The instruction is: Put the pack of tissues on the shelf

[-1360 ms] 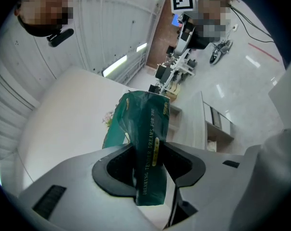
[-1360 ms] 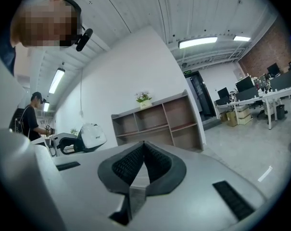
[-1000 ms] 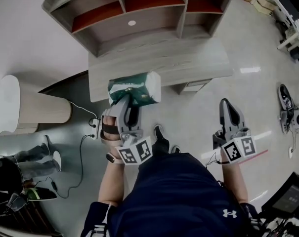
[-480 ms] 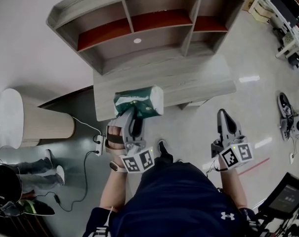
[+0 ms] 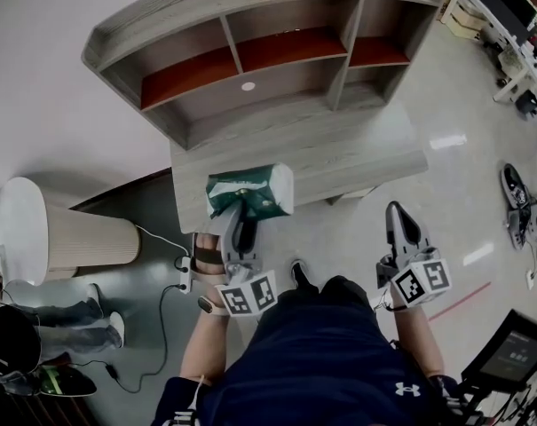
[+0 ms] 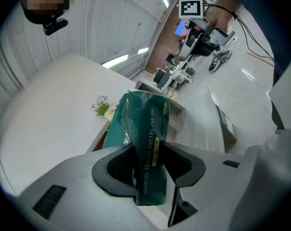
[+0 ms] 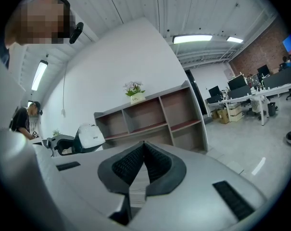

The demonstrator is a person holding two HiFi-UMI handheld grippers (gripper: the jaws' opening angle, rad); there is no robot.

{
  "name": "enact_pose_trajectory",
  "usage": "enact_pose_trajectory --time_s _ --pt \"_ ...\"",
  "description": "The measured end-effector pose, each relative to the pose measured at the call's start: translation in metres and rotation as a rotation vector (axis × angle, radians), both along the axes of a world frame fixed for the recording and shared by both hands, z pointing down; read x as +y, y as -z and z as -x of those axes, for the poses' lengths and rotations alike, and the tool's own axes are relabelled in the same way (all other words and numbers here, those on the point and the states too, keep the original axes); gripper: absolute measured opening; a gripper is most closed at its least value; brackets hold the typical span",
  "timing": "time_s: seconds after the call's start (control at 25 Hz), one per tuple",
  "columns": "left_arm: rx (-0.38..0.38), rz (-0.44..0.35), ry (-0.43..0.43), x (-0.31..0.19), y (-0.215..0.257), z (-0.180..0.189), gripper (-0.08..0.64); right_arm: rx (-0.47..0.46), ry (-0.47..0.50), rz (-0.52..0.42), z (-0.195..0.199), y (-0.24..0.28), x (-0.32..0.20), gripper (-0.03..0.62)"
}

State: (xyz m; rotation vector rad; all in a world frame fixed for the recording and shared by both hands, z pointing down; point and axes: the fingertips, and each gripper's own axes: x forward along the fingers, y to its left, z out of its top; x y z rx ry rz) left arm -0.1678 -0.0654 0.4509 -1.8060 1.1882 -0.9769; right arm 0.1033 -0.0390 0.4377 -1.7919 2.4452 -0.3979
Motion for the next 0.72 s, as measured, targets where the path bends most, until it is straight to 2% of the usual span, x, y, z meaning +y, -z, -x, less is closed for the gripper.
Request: enact_pose_trajectory --time_s 0.28,0.48,0.72 --pt "0.000 0.024 -0.003 -0.028 -0.007 -0.006 0.187 -0.009 -0.011 0.018 -0.009 -0.010 -0.024 0.009" --pt "0.003 0.009 -0.004 -0.027 -0.001 -0.002 0.187 -0.015 -0.023 -0.002 -0.005 -0.004 -0.019 0.009" --pt "-0.003 0.009 0.014 -0.044 -0.001 -0.010 0.187 -0.024 -0.011 -0.006 -0.011 -0.008 -0.038 0.009"
